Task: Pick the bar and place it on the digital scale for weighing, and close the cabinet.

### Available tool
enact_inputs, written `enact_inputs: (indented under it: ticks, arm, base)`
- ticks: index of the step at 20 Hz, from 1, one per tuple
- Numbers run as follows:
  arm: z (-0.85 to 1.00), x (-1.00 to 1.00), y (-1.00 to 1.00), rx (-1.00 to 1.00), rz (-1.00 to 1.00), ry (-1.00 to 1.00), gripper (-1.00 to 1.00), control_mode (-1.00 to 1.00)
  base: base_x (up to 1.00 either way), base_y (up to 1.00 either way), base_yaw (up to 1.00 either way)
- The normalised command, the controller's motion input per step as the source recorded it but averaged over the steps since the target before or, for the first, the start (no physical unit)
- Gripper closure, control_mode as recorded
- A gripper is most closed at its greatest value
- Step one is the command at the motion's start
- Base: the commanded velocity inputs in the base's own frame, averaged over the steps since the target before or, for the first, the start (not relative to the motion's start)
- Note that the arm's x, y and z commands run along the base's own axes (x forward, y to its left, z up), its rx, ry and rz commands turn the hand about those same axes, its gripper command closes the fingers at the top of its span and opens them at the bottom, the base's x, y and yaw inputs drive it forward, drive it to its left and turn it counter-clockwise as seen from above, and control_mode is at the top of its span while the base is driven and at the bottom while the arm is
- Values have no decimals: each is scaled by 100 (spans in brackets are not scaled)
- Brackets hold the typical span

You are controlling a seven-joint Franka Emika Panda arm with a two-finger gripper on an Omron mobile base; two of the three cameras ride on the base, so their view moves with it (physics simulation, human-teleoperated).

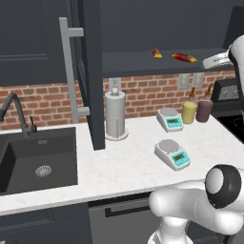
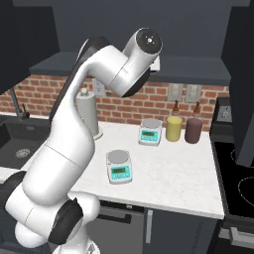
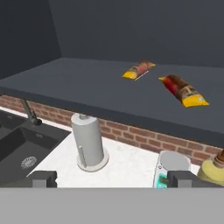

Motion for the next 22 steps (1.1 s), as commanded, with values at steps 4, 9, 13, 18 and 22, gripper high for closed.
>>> enact_inputs:
  ticks: [4, 9, 13, 18, 22]
  arm:
    - [0, 48, -2, 0, 0, 0, -100, -100]
    - [0, 46, -1, 0, 0, 0, -100, -100]
    - [0, 38, -9, 0, 0, 0, -100, -100]
    - [0, 32, -15, 0, 0, 0, -100, -100]
    - [0, 31, -17, 0, 0, 0, -100, -100]
  base:
    - [0, 0, 0]
    - [0, 0, 0]
    - [0, 0, 0]
    - [0, 0, 0]
    - [0, 0, 0]
